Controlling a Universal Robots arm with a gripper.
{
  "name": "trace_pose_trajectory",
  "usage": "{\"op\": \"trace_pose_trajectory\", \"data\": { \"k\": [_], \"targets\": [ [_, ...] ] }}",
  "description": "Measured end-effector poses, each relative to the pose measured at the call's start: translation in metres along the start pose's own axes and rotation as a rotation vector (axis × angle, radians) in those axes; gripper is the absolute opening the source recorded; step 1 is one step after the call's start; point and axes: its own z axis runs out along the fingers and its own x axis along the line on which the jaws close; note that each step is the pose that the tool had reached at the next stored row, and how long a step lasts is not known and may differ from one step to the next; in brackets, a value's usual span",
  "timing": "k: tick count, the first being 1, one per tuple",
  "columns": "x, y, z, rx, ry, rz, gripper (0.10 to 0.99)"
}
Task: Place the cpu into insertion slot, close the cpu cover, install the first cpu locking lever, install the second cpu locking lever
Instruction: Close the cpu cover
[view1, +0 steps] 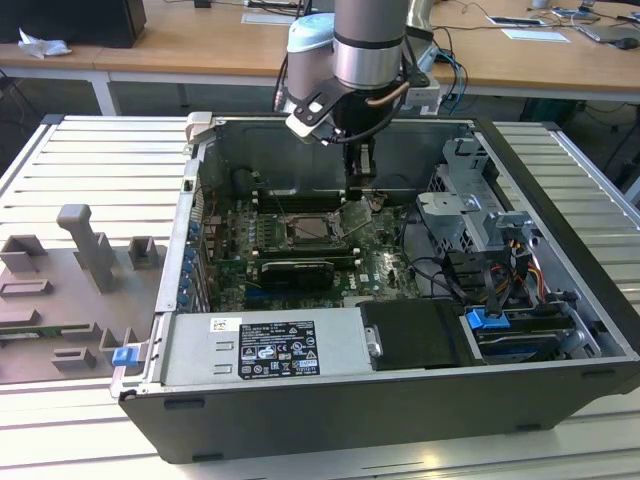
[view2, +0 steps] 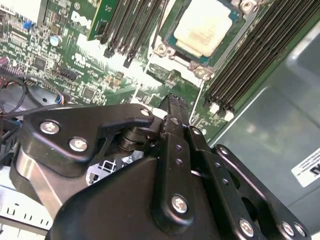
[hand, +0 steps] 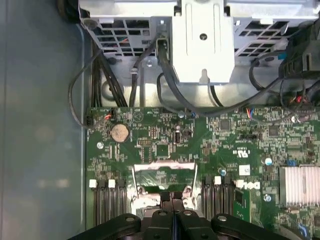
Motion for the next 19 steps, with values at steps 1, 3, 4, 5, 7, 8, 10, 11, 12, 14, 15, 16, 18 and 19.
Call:
{"op": "trace_pose_trajectory", "data": {
  "k": [1,3,4,5,7,8,10,11,12,14,15,16,18,19],
  "targets": [
    [0.0000,0.0011,0.0003,0.000,0.0001,-0.001,0.106],
    [0.0001,0.0039,0.0019,0.000,-0.0009,-0.003,0.106],
    [0.0001,0.0047,0.0022,0.000,-0.0010,-0.003,0.106],
    [0.0001,0.0056,0.0025,0.000,-0.0012,-0.003,0.106],
    [0.0002,0.0096,0.0035,0.000,-0.0013,-0.003,0.106],
    [0.0002,0.0105,0.0038,0.000,-0.0012,-0.003,0.106],
    [0.0002,0.0125,0.0043,0.000,-0.0012,-0.003,0.106],
    [0.0002,0.0138,0.0045,0.000,-0.0013,-0.003,0.106],
    [0.0003,0.0162,0.0051,0.000,-0.0012,-0.003,0.106],
    [0.0004,0.0224,0.0065,0.002,-0.0028,-0.004,0.106],
    [0.0004,0.0240,0.0069,0.002,-0.0032,-0.003,0.106],
    [0.0004,0.0259,0.0075,0.003,-0.0033,-0.004,0.106],
    [0.0005,0.0294,0.0083,0.003,-0.0030,-0.006,0.106],
    [0.0007,0.0315,0.0090,0.004,-0.0033,-0.006,0.106]
  ]
}}
